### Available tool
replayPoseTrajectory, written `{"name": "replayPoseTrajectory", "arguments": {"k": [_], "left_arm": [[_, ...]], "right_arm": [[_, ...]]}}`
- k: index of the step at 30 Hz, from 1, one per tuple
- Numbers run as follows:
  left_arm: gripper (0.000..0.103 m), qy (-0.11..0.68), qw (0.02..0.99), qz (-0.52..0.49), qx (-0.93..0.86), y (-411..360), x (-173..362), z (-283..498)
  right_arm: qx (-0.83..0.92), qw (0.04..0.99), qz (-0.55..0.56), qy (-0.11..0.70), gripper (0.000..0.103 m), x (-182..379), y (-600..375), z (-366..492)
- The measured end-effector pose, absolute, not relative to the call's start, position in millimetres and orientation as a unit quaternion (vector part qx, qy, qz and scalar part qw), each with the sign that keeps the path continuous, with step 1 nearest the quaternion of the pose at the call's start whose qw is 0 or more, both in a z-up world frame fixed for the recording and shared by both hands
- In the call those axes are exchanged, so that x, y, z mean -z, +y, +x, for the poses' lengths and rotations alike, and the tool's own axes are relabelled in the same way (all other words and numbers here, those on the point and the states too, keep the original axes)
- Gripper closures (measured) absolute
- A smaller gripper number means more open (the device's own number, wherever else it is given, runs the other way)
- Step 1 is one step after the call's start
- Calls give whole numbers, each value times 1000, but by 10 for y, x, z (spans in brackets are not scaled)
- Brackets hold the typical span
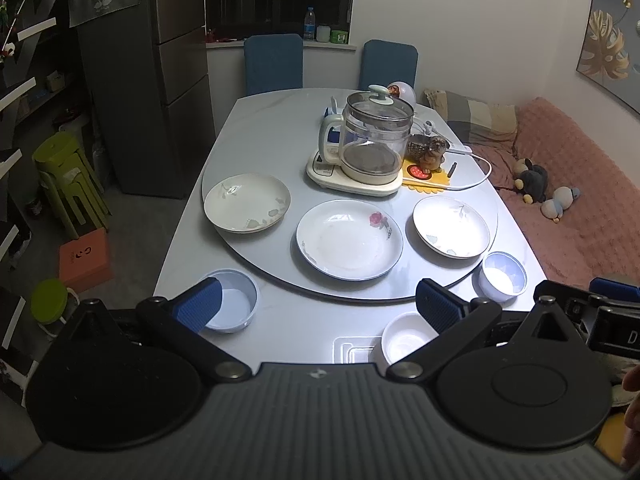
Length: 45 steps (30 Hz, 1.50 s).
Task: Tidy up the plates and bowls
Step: 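Move both tools toward the leaf-patterned white plate on the turntable, then close both grippers on the rim of the leaf-patterned plate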
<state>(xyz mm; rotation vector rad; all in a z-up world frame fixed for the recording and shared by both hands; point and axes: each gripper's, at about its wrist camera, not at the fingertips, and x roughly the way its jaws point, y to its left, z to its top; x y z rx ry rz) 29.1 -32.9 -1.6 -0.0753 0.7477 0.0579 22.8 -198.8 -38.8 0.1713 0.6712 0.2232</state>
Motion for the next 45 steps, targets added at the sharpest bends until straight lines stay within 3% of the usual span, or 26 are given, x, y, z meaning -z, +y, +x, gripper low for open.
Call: {"name": "replayPoseTrajectory", "arguments": {"k": [19, 37, 45], "left_arm": [[0, 398, 913, -72, -42, -430, 217, 190], [0, 418, 903, -90, -42, 907, 425, 1504], [0, 432, 895, -105, -34, 1490, 613, 2122]], "right_arm": [[-147, 932, 75, 322, 0, 486, -2121, 193], [-166, 926, 95, 324, 0, 546, -1176, 1224], [-175, 916, 95, 348, 7, 655, -681, 1775]]}}
